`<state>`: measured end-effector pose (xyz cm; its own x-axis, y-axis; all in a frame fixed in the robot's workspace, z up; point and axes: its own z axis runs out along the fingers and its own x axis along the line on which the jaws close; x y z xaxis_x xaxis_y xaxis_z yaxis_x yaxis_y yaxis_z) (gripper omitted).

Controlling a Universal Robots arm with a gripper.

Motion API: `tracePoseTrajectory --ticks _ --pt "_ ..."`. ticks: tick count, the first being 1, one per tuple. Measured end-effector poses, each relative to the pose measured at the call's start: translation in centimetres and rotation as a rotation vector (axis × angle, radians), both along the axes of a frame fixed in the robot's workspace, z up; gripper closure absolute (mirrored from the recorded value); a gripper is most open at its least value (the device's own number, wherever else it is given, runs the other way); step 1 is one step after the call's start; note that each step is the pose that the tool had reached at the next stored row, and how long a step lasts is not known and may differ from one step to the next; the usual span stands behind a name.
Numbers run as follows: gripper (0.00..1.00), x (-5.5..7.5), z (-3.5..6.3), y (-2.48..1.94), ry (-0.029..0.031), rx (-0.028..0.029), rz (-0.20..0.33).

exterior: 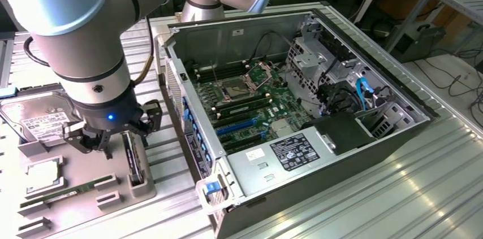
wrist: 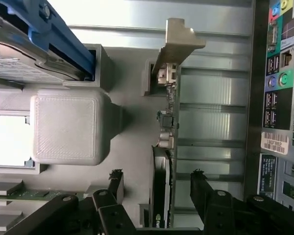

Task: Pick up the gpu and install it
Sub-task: 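Pick up the gpu and move the gpu toward the slot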

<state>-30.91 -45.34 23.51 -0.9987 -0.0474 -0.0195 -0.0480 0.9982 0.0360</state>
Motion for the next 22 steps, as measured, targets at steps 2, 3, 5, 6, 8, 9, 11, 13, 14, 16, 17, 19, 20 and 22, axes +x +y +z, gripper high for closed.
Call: tracePoseTrajectory --ticks 2,3,5,6,8,9,11,13,14,16,17,19,20,22 --pt "0.34 0.0 -0.38 0.11 0.0002 -0.0002 0.0" --pt "0.34 0.0 -0.51 0.26 0.0005 -0.0013 0.0" --pt "0.34 0.1 -0.86 0.33 0.0001 -0.0015 -0.015" --pt "0.34 0.1 -0.99 0.35 0.0001 -0.0015 -0.026" --pt "0.34 0.4 -1.1 0.4 0.0003 -0.0017 -0.036" --pt "0.34 0.4 -1.11 0.4 0.0002 -0.0015 -0.037" --pt "0.34 0.4 -1.11 0.4 0.0003 -0.0017 -0.037" --pt "0.35 0.4 -1.13 0.4 0.0003 -0.0016 -0.037" --pt "0.42 0.4 -1.14 0.41 0.0003 -0.0017 -0.037" --pt "0.42 0.4 -1.19 0.41 0.0002 -0.0018 -0.037" --pt "0.42 0.4 -1.21 0.4 0.0003 -0.002 -0.037" --pt "0.42 0.5 -1.23 0.4 0.0004 -0.0022 -0.037" --pt "0.44 0.5 -1.25 0.4 0.0003 -0.0022 -0.037" --pt "0.44 0.5 -1.29 0.4 0.0 -0.0024 -0.037"
